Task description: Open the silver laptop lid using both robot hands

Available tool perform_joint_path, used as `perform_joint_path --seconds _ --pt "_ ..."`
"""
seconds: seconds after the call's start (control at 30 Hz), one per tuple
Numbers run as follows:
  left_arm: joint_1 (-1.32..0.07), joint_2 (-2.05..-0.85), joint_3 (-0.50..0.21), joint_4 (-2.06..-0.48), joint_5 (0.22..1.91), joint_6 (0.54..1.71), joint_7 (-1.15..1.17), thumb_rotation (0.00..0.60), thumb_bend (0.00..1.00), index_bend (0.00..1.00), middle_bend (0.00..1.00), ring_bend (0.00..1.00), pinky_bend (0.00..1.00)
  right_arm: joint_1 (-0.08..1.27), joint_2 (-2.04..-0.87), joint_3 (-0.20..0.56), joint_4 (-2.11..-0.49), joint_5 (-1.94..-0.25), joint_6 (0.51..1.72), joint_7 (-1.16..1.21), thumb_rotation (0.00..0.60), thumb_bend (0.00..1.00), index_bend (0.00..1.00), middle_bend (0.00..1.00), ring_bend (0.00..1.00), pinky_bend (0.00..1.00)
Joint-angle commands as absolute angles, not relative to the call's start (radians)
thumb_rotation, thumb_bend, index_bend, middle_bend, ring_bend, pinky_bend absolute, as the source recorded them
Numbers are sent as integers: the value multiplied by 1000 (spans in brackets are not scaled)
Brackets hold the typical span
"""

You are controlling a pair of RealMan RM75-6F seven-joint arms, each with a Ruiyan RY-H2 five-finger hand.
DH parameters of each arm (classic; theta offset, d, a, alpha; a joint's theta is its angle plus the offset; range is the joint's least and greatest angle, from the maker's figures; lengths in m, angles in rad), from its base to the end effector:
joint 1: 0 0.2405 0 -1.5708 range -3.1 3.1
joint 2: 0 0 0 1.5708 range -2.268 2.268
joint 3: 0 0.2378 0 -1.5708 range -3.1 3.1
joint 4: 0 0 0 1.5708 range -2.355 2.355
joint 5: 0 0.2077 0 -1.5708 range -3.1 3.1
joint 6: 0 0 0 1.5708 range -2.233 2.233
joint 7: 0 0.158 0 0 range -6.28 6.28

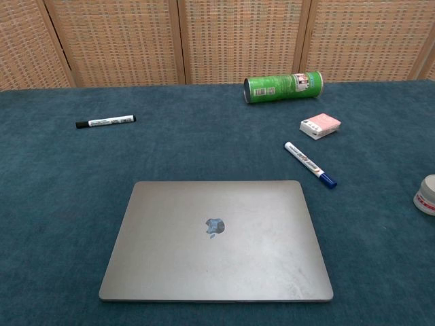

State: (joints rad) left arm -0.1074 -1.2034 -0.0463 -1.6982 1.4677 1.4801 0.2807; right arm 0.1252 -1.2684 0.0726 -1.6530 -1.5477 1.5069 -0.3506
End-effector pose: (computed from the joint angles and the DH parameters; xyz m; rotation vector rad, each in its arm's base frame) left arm -0.2682 0.1965 0.1211 -1.4294 -0.8310 -0.8176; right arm -0.2508 -0.2059 0.1110 1.4678 -0.7010 0.8687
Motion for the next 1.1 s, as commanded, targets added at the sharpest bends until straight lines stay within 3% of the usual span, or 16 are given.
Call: perform_joint_path --seconds 0.03,0.37,0.57,0.73,1.1 --pt "-111 -1202 -46 -1702 1462 1472 275 600 0 0 0 0 0 124 -1263 75 -1650 -1542 1506 -338 600 0 0 0 0 0" --pt "-124 -1192 -29 -1708 1496 1447 237 600 0 0 0 0 0 122 -1255 80 -1651 -1537 1510 -319 600 0 0 0 0 0" --pt "-175 -1214 38 -1750 1644 1372 165 600 0 0 0 0 0 120 -1249 84 -1651 -1525 1506 -299 600 0 0 0 0 0" --pt "-333 -1354 77 -1656 1914 1244 171 600 0 0 0 0 0 117 -1233 83 -1660 -1533 1514 -270 600 0 0 0 0 0" --pt "-485 -1543 45 -1619 1904 1038 177 600 0 0 0 0 0 119 -1216 88 -1668 -1525 1506 -240 600 0 0 0 0 0"
